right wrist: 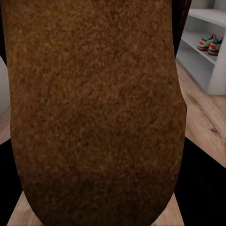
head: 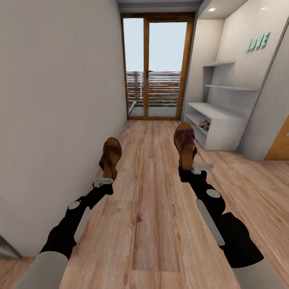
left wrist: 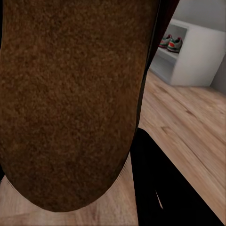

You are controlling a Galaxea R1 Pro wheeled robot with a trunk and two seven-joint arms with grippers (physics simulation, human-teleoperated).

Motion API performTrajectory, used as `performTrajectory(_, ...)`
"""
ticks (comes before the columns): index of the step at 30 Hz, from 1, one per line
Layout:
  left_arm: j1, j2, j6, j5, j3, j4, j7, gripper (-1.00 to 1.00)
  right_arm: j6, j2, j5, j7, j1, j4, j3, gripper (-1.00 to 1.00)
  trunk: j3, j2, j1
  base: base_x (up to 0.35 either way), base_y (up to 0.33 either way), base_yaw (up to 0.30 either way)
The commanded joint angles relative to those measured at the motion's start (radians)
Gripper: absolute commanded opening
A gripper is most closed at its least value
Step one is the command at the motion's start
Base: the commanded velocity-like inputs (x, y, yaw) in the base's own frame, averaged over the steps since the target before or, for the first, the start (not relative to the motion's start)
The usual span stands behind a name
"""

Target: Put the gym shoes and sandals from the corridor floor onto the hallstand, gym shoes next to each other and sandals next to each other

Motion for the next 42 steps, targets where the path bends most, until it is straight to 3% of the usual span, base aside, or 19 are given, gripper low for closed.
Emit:
performTrajectory(1,0.0,0.0,0.008,0.007,0.002,-0.001,-0.007,-1.0,0.003,-0.001,-0.009,-0.011,-0.001,-0.001,0.003,-1.0,-0.001,0.0,0.0,0.348,0.0,0.0)
performTrajectory(42,0.0,0.0,0.008,0.007,0.002,-0.001,-0.007,-1.0,0.003,-0.002,-0.009,-0.011,-0.001,-0.001,0.003,-1.0,-0.001,0.0,0.0,0.348,0.0,0.0)
